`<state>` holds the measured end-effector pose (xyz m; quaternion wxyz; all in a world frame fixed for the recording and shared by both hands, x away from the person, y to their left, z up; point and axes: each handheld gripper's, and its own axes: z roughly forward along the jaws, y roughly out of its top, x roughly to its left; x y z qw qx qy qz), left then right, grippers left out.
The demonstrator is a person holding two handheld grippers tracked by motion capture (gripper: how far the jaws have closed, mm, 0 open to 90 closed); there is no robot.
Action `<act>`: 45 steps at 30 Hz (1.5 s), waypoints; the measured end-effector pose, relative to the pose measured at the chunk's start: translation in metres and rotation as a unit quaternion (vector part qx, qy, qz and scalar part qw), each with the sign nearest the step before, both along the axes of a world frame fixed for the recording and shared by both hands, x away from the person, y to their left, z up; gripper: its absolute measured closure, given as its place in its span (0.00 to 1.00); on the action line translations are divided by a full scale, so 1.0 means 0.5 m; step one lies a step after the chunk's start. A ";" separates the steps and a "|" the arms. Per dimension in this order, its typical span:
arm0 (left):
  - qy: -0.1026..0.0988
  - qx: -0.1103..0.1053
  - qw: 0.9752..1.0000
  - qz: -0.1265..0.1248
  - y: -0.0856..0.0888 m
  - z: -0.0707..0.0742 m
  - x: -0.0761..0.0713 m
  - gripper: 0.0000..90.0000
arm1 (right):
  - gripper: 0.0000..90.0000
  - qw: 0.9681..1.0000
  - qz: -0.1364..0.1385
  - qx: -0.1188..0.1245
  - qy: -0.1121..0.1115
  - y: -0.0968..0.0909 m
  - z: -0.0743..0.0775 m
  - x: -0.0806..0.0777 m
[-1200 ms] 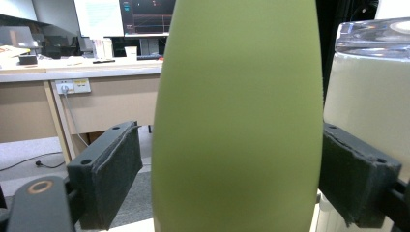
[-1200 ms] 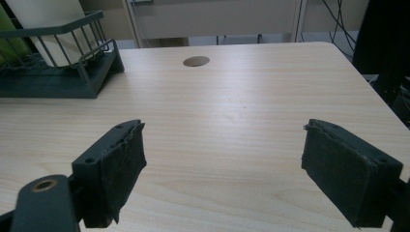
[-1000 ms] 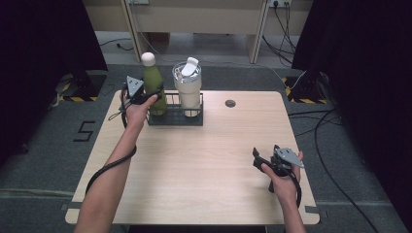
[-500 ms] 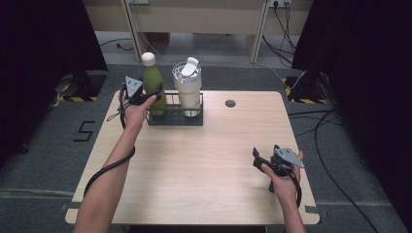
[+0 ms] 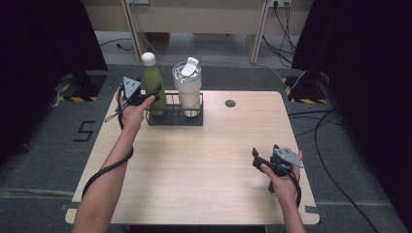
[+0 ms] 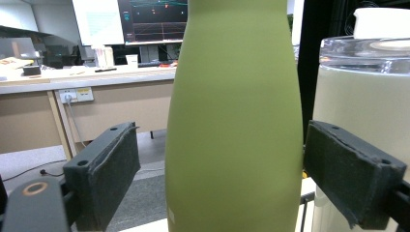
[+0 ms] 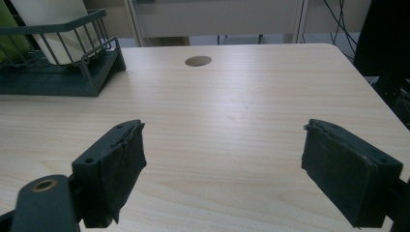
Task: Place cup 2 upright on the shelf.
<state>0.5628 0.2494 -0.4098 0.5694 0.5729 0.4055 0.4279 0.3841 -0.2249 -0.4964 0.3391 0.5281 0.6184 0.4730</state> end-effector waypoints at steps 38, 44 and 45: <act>0.001 0.018 1.000 -0.006 0.048 -0.003 -0.088 0.15 | 0.17 1.000 0.000 -0.003 0.000 0.004 0.001 -0.003; 0.003 0.016 1.000 -0.008 0.058 -0.008 -0.103 0.15 | 0.17 1.000 0.002 -0.004 0.001 0.005 -0.001 -0.001; 0.004 0.015 1.000 -0.008 0.058 -0.010 -0.105 0.15 | 0.17 1.000 0.002 -0.004 0.001 0.005 -0.001 -0.001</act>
